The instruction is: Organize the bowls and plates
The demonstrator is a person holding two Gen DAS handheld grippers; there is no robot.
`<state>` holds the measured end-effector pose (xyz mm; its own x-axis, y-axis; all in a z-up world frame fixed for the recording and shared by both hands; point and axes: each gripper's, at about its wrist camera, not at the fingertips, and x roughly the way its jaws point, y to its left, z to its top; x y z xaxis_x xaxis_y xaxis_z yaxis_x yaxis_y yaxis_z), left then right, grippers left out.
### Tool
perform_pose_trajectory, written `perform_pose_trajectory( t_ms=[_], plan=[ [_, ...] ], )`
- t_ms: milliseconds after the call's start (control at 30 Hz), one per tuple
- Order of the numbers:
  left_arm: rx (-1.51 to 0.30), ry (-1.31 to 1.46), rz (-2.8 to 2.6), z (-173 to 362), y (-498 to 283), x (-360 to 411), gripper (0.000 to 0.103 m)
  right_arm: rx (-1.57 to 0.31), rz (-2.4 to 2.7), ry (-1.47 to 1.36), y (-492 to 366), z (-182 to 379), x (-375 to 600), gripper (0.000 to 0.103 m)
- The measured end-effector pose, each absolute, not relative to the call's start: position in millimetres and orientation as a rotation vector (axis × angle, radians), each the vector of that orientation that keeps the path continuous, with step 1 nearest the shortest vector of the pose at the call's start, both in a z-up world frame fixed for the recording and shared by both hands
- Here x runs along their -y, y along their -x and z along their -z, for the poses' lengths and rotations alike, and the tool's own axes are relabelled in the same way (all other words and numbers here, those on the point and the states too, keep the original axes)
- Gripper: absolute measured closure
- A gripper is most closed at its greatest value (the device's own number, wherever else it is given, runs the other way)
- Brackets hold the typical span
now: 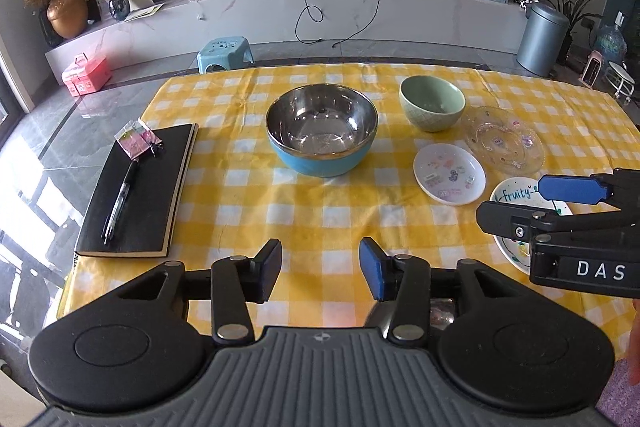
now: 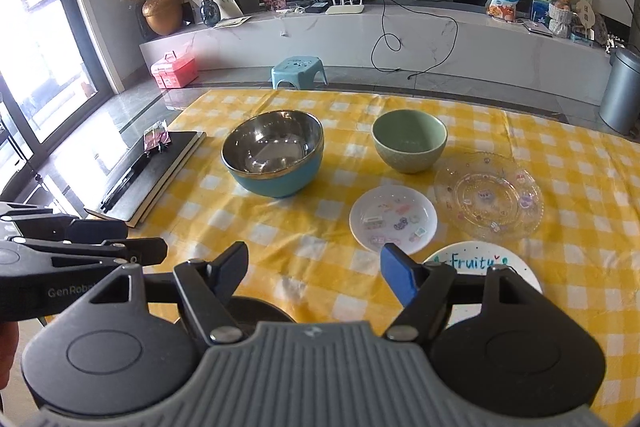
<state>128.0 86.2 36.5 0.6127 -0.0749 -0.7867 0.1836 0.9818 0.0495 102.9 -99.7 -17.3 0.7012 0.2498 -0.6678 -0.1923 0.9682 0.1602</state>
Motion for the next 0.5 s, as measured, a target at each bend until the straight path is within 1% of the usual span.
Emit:
perform_pose_trajectory(
  t_ms=[167,433,500],
  plan=[
    [-0.892,-0.207,0.17,-39.3,-148.1,-84.4,0.05,-0.782,-0.258,-0.073,-129.1,11.4,94.7,0.03],
    [-0.902,-0.162,0.123,-40.5,-198.6,-103.4,0.05,-0.81,-0.221,-0.072,-179.1,9.8,84.0,0.032],
    [-0.913,-0.144,0.122,-38.9,-211.7,-107.7,0.05,-0.819,-0.218,-0.081,-192.1,11.9,80.1,0.034]
  ],
)
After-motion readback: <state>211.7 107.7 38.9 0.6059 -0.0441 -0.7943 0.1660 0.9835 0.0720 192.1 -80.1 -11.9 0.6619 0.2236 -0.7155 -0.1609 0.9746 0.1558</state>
